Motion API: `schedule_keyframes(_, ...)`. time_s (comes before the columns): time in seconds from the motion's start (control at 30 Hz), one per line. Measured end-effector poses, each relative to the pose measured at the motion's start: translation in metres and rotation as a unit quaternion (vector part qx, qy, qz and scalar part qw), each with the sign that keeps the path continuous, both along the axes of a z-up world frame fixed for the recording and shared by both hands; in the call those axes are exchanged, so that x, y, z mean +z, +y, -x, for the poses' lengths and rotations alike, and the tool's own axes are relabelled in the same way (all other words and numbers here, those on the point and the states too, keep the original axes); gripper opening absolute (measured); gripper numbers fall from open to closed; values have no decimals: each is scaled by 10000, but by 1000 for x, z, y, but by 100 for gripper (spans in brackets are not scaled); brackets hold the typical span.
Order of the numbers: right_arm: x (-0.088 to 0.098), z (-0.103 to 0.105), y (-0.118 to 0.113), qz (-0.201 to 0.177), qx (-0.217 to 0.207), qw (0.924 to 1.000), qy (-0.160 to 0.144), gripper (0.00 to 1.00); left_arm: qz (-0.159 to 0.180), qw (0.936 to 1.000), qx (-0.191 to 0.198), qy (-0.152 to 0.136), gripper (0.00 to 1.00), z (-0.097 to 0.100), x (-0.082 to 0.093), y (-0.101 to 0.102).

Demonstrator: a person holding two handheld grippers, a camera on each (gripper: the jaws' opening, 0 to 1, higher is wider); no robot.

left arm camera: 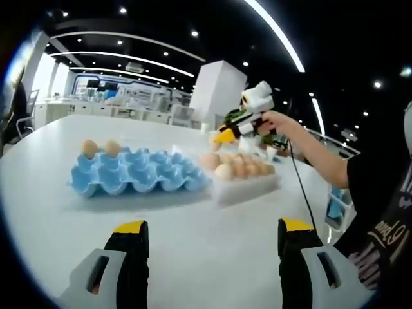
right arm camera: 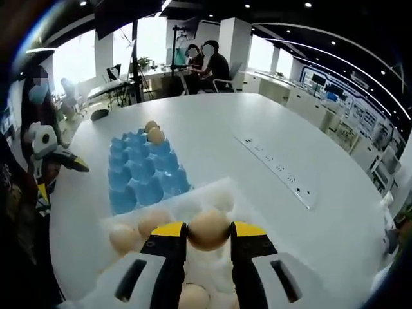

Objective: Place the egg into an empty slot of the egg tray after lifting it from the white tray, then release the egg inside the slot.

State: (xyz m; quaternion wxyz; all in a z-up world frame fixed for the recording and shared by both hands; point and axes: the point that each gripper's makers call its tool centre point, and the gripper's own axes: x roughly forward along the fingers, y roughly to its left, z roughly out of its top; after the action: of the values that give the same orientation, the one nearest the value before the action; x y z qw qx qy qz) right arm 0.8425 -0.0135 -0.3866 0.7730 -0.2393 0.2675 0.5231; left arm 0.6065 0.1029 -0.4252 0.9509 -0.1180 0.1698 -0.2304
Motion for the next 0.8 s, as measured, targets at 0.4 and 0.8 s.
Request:
schedule_keyframes(0.4, 0, 4, 12, -20, 130, 9999, 18, 28, 12, 10000, 29, -5, 84, 1, -1, 3)
schedule_keyframes(0.8, 3, 3, 29, -61, 233, 9997, 13, 28, 33, 10000, 61, -18, 84, 1, -1, 6)
